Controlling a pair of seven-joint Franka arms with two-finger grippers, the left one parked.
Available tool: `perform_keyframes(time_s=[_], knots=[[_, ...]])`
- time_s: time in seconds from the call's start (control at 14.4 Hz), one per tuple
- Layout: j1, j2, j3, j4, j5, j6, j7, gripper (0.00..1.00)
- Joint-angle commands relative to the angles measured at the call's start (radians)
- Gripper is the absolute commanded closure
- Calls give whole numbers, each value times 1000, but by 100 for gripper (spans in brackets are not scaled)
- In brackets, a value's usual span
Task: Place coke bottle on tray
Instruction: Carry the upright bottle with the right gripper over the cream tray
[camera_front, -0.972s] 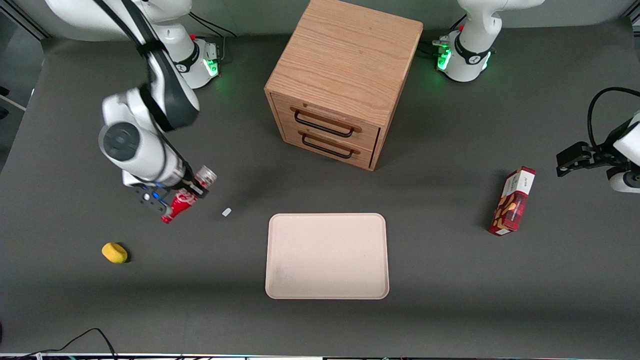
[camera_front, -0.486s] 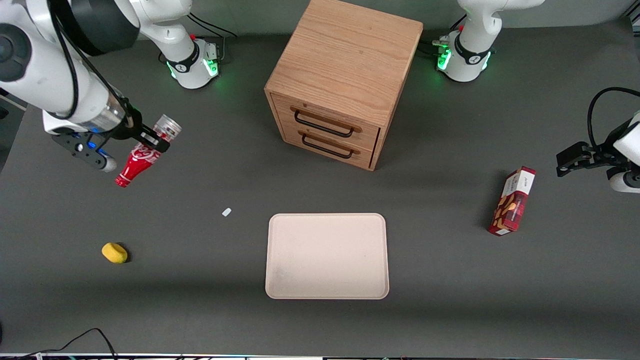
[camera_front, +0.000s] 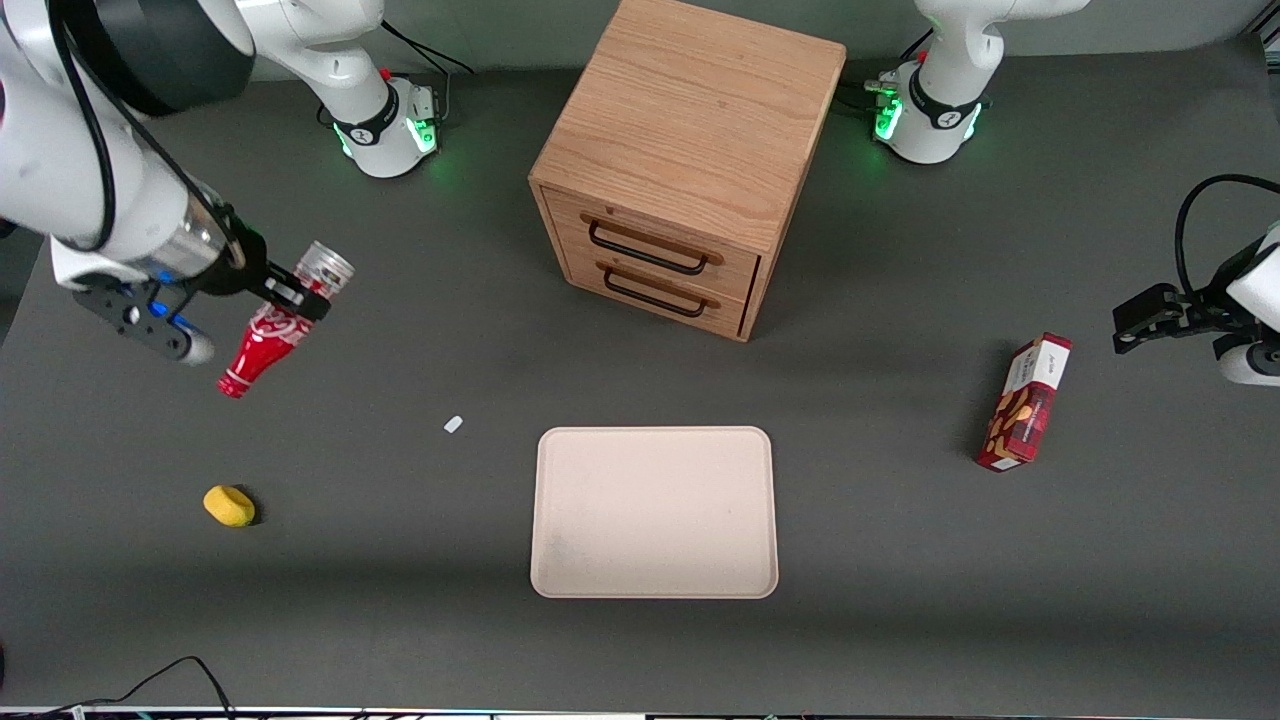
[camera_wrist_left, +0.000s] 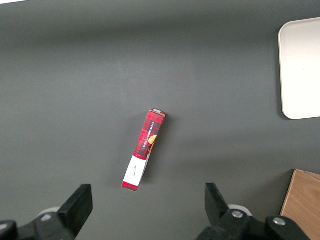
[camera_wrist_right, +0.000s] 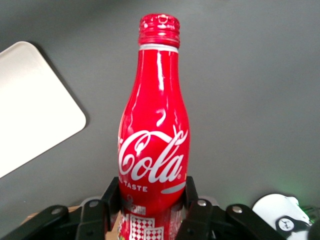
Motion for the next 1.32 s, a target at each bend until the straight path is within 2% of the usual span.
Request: perform_keyframes(time_s=[0.0,0.14,0.28,0.49,0.97,1.25], knots=[[65,258,0,289,0,-69,-5,100],[122,380,-9,391,-4,-58,-22,100],[183,491,-10,458,-52,-24,-96,100],[231,599,-13,466,-92,130,-123,100],[251,761,-13,461,-90,420,-327,100],[264,806,-13,458,-90,509,-378,100]])
